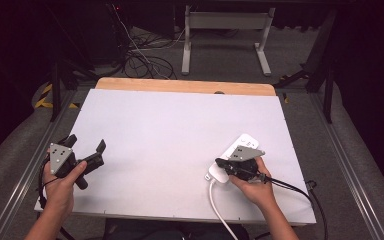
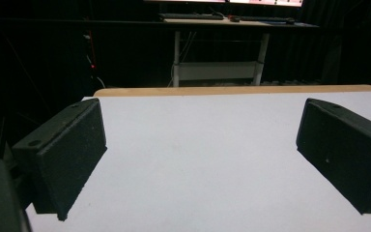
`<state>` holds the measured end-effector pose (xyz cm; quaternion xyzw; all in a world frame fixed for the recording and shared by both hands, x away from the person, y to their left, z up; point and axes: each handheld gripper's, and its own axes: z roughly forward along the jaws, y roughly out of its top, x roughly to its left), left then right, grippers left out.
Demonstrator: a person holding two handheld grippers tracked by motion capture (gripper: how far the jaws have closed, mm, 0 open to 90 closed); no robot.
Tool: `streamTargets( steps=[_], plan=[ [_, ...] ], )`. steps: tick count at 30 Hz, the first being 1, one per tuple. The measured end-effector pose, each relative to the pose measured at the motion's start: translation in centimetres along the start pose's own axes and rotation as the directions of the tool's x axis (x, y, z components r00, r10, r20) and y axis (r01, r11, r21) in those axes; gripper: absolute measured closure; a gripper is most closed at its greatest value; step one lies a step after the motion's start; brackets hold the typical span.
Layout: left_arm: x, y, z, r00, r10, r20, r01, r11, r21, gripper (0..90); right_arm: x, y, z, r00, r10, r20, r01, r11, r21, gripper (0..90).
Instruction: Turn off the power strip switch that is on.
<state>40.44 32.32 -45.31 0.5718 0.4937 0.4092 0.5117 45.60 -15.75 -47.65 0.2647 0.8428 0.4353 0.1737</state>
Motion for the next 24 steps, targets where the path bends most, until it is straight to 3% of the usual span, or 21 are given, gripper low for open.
streamTargets(
  steps=[6,17,24],
  plan=[
    [0.07,-0.02,-0.05,1.0,-0.005,-0.001,0.005,1.0,0.0,4.3,0.08,-0.04,0.01,1.0,-0.004,0.006,0.004,1.0,-0.003,90.0],
    [0.07,-0.08,-0.02,0.9999,-0.009,-0.003,0.009,0.9999,0.004,4.3,0.02,0.1,0.02,0.9988,0.048,0.006,-0.048,0.999,0.01,90.0],
    [0.13,-0.09,-0.01,0.9999,-0.009,-0.006,0.009,0.9999,0.006,4.3,0.2,0.36,0.06,0.9993,0.033,0.019,-0.033,0.999,0.027,90.0]
  ],
)
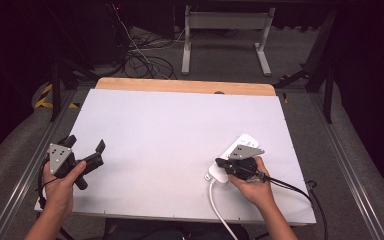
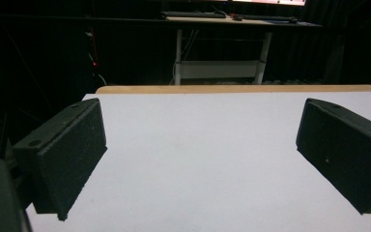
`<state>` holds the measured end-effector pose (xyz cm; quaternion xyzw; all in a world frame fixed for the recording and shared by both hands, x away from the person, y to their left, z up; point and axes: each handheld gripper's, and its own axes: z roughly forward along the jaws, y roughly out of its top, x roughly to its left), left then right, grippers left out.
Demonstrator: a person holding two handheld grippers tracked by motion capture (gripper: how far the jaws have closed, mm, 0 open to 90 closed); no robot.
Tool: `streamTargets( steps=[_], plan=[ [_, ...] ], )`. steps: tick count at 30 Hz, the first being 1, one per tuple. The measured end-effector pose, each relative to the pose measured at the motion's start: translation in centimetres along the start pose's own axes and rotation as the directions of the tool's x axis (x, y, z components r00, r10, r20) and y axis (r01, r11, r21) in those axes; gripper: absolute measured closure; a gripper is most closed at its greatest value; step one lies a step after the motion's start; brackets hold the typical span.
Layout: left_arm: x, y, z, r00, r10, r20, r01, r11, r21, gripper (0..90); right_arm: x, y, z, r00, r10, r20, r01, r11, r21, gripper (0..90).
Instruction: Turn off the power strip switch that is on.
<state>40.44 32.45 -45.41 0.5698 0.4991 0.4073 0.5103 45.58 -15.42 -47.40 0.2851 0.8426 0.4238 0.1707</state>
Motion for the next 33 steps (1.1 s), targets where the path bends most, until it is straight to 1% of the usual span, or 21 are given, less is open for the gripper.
streamTargets(
  steps=[2,13,16,18,19,22,23,33],
  plan=[
    [0.0,0.0,-0.01,1.0,-0.001,0.0,0.001,1.0,-0.001,4.3,0.11,0.04,0.01,0.9999,-0.008,0.007,0.008,1.0,0.003,90.0],
    [-0.02,0.01,-0.04,1.0,0.003,-0.002,-0.003,1.0,0.0,4.4,0.24,0.21,0.02,0.9998,-0.009,0.016,0.009,1.0,0.017,90.0],
    [-0.02,0.01,-0.07,1.0,0.002,-0.001,-0.002,1.0,0.0,4.4,0.23,0.07,0.09,0.9996,-0.004,0.026,0.003,1.0,0.017,90.0],
    [-0.02,0.03,-0.11,1.0,0.001,-0.002,-0.001,1.0,-0.003,4.4,0.18,0.01,0.06,0.9995,0.02,0.024,-0.02,1.0,0.014,90.0],
    [-0.01,0.03,-0.12,1.0,0.002,-0.002,-0.002,1.0,-0.005,4.4,0.21,0.04,0.07,0.9994,0.023,0.026,-0.023,1.0,0.015,90.0],
    [0.02,0.03,-0.14,1.0,0.0,-0.002,0.0,1.0,-0.004,4.4,0.16,0.03,0.07,0.9995,0.021,0.022,-0.021,1.0,0.014,90.0],
    [0.03,0.03,-0.14,1.0,0.001,-0.002,-0.001,1.0,-0.004,4.4,0.16,0.04,0.07,0.9997,0.013,0.022,-0.013,1.0,0.014,90.0],
    [-0.05,0.0,-0.05,1.0,0.002,0.0,-0.002,1.0,0.002,4.4,0.09,0.09,0.07,0.9999,0.005,0.016,-0.005,1.0,0.017,90.0]
  ],
)
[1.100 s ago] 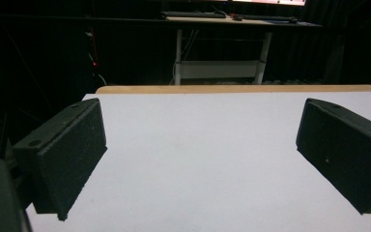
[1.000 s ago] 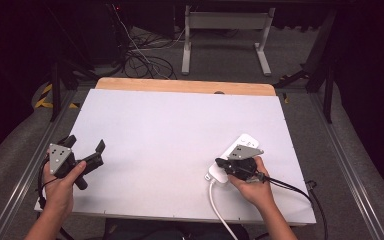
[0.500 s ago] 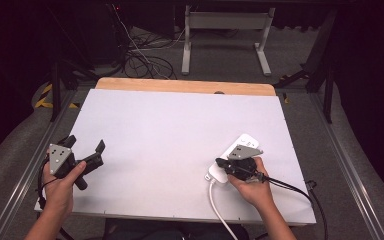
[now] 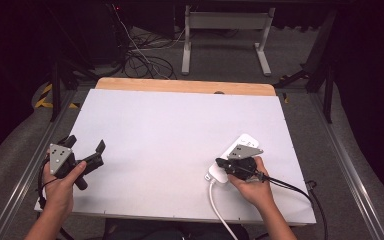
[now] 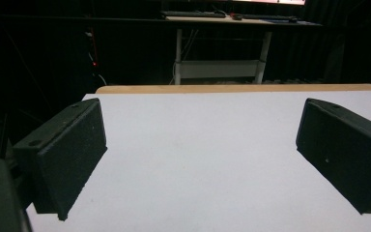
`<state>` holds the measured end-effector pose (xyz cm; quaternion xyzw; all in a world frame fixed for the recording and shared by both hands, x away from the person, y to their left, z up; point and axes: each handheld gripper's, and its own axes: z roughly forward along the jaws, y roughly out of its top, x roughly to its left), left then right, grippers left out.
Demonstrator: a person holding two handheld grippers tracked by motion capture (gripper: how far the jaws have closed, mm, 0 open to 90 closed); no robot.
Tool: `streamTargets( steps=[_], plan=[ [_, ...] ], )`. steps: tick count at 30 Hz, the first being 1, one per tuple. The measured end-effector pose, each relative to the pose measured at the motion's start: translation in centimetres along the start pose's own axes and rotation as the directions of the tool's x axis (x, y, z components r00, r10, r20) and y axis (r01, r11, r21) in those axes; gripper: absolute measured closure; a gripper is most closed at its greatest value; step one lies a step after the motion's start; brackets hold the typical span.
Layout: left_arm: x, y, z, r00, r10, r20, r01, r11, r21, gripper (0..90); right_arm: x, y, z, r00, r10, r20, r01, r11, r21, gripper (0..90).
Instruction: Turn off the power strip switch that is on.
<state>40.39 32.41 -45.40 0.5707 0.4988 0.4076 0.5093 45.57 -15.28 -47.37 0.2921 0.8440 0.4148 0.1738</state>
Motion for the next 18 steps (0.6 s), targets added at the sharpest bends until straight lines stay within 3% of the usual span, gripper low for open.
streamTargets(
  steps=[18],
  plan=[
    [0.06,0.01,-0.05,1.0,-0.003,0.001,0.003,1.0,-0.001,4.4,-0.12,0.08,-0.04,0.9999,0.009,-0.01,-0.009,1.0,0.003,90.0]
  ],
)
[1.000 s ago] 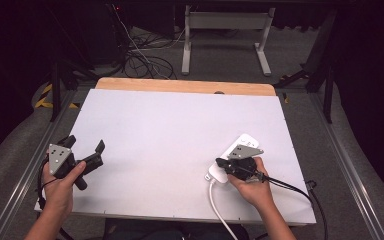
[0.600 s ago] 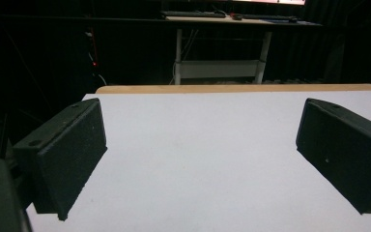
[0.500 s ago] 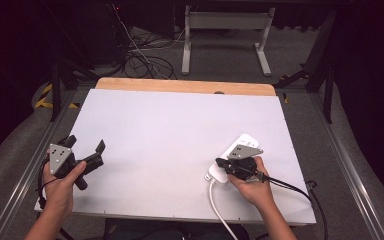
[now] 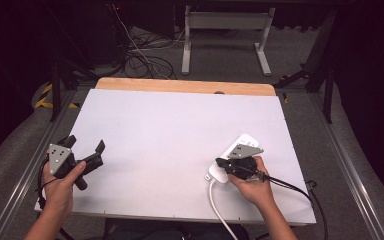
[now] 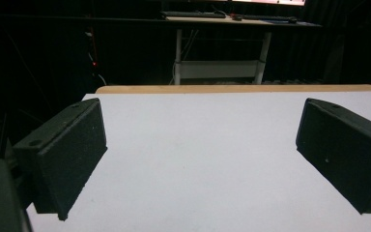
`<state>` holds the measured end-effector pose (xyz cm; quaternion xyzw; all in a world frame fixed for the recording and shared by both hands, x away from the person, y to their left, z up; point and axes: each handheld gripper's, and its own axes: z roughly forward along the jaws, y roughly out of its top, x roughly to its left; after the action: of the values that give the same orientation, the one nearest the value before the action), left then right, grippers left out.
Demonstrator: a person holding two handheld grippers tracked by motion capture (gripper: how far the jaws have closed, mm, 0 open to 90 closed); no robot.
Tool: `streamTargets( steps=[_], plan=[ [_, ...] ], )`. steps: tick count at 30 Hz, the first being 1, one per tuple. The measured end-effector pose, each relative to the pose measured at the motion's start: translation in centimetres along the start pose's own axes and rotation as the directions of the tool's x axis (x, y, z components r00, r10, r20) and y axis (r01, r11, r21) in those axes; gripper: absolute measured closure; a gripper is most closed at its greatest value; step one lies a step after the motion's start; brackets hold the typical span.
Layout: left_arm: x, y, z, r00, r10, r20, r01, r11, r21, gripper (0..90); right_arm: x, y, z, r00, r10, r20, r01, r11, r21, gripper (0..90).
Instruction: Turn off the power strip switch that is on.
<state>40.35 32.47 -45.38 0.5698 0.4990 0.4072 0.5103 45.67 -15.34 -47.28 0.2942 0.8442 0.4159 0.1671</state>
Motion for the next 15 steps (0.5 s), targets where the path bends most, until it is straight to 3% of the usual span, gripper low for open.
streamTargets(
  steps=[14,15],
  plan=[
    [-0.09,0.04,0.05,1.0,0.0,0.002,0.0,1.0,-0.001,4.4,0.24,0.01,-0.3,0.9997,-0.023,0.008,0.023,1.0,-0.013,90.0],
    [-0.09,0.04,0.06,1.0,-0.002,0.003,0.002,1.0,0.0,4.5,0.38,-0.03,-0.34,0.9985,-0.051,0.021,0.052,0.998,-0.028,90.0]
  ],
)
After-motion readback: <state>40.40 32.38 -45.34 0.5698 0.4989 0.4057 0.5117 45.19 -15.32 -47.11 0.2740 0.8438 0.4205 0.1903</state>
